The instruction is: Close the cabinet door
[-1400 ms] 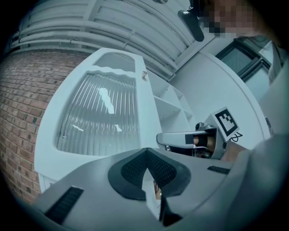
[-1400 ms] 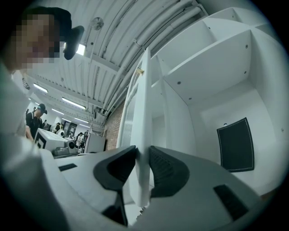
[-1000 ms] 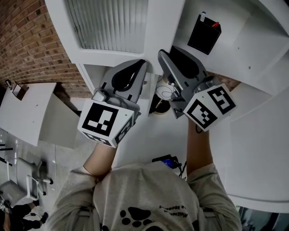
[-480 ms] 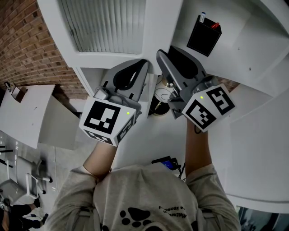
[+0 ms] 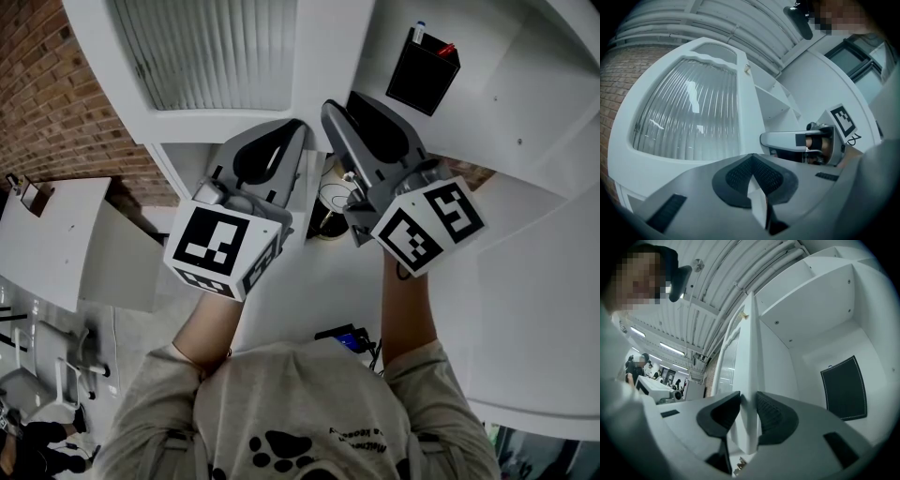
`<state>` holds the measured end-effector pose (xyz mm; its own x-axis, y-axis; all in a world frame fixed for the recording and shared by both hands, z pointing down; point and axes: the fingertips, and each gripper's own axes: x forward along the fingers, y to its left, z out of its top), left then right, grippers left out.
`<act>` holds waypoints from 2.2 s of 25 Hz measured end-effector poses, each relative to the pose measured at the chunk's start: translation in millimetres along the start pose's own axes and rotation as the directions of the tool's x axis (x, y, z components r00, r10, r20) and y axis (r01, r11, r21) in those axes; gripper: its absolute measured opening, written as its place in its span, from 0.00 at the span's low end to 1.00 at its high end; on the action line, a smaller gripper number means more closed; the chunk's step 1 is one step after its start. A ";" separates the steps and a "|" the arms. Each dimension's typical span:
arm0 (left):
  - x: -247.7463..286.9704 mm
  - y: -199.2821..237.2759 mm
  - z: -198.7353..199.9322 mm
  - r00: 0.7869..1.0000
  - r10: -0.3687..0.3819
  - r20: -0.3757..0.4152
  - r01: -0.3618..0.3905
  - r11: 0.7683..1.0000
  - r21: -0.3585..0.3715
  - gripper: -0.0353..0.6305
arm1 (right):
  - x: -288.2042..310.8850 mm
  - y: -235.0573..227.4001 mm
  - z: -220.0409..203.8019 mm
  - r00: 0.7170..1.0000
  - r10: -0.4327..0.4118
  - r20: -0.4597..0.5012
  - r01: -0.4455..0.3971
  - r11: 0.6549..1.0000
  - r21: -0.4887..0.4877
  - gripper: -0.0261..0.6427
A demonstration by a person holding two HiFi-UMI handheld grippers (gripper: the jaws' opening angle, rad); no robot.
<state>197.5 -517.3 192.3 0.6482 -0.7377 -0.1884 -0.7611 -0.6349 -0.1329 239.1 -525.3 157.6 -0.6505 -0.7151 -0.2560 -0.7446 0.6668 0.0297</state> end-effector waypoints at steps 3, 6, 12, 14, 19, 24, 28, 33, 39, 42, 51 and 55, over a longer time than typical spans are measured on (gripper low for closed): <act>1.9 1.0 -0.7 1.000 0.001 0.001 -0.001 1.000 -0.003 0.06 | 0.1 -2.2 0.2 1.000 -0.023 0.005 0.023 1.000 -0.011 0.21; 3.7 2.4 -0.6 1.000 0.003 0.004 -0.003 1.000 -0.003 0.06 | 0.5 -4.0 0.0 0.999 -0.042 0.005 0.042 0.999 -0.024 0.21; 6.4 4.1 -1.7 1.000 0.002 0.005 -0.002 1.000 -0.009 0.06 | -2.4 -7.4 1.7 0.996 -0.086 0.013 0.086 0.995 -0.041 0.21; 7.5 5.2 -2.2 1.000 0.004 0.005 -0.004 1.000 -0.010 0.06 | -4.0 -7.2 4.0 0.996 -0.092 0.020 0.093 0.995 -0.043 0.21; 11.4 7.5 -3.9 1.000 0.007 0.006 -0.007 1.000 -0.015 0.06 | -10.8 -2.7 10.0 0.993 -0.110 0.034 0.112 0.991 -0.073 0.21; 12.9 8.3 -4.3 1.000 0.006 0.006 -0.006 1.000 -0.017 0.06 | -20.7 8.2 17.4 0.990 -0.132 0.052 0.137 0.984 -0.114 0.20; 13.1 8.7 -4.1 1.000 0.003 0.002 -0.003 1.000 -0.020 0.06 | -30.1 19.7 22.1 0.987 -0.153 0.059 0.160 0.975 -0.154 0.16; 11.2 8.6 -3.2 1.000 0.005 0.007 -0.005 1.000 -0.010 0.06 | -47.9 38.3 26.4 0.980 -0.187 0.073 0.199 0.958 -0.208 0.10; 11.0 8.8 -3.0 1.000 0.007 0.015 -0.007 1.000 -0.008 0.06 | -67.4 57.0 11.5 0.973 -0.226 0.038 0.229 0.946 -0.230 0.07; 9.9 8.3 -3.6 1.000 0.008 0.012 -0.008 1.000 -0.017 0.06 | -74.4 64.5 2.2 0.972 -0.236 0.015 0.233 0.949 -0.213 0.07; 7.7 5.3 -11.0 1.000 -0.003 -0.031 0.002 1.000 -0.018 0.06 | -84.7 83.3 -22.9 0.962 -0.269 -0.054 0.252 0.944 -0.212 0.07; -0.4 1.5 -14.3 0.999 -0.010 -0.050 0.010 1.000 -0.017 0.06 | -85.3 83.3 -36.4 0.953 -0.289 -0.086 0.267 0.942 -0.205 0.07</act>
<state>196.4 -521.2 206.0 0.6565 -0.7415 -0.1385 -0.7544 -0.6458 -0.1177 227.1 -416.4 217.1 -0.4174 -0.8928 -0.1694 -0.9057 0.3936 0.1574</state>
